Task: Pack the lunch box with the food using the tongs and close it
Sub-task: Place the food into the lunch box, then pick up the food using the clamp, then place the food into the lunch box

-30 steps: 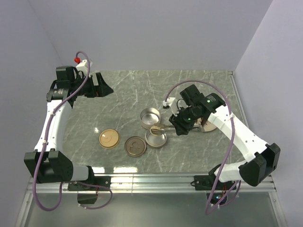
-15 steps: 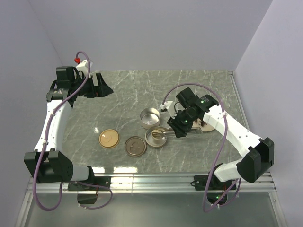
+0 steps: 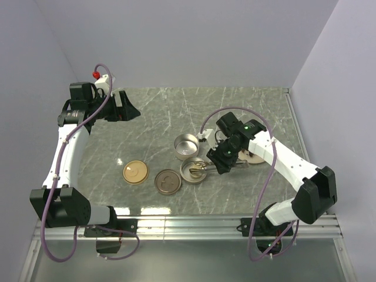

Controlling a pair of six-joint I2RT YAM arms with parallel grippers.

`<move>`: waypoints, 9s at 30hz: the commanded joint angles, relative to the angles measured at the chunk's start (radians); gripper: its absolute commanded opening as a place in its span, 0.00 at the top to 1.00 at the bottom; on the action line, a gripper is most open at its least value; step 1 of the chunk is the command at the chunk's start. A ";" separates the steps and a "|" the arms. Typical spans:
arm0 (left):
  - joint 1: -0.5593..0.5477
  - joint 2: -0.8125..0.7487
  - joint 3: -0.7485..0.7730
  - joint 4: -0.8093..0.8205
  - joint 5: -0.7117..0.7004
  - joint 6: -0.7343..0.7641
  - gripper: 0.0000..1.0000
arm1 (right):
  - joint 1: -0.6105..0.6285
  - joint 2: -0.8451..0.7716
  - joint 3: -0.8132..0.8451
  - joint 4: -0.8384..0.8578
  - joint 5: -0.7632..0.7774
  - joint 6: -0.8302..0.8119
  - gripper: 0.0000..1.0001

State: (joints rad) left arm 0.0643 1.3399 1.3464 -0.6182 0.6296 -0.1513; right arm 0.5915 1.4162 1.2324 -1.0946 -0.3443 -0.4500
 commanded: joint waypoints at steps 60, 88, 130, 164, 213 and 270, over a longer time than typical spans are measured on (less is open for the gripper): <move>0.002 0.048 0.056 -0.012 0.041 0.009 0.03 | -1.183 0.065 0.179 -0.048 -0.294 0.080 0.52; 0.003 0.064 0.054 -0.003 0.033 0.001 0.03 | -1.207 0.283 0.190 0.004 -0.345 0.097 0.52; 0.002 0.079 0.043 0.006 0.025 -0.005 0.03 | -1.188 0.411 0.200 -0.007 -0.466 0.117 0.58; 0.046 0.041 0.033 -0.002 0.068 -0.045 0.02 | -0.403 -0.384 -0.004 0.156 -0.139 -0.151 0.77; 0.111 0.128 0.091 -0.040 0.093 -0.051 0.03 | 0.406 -0.720 -0.663 0.711 0.593 -0.484 1.00; 0.112 0.163 0.097 -0.046 0.102 -0.039 0.03 | 0.504 -0.661 -0.754 0.759 0.663 -0.532 0.57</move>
State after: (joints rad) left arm 0.1734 1.5032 1.3979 -0.6682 0.7052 -0.1997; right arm 1.0794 0.7765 0.4271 -0.3141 0.3370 -0.9913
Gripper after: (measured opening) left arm 0.972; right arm 0.418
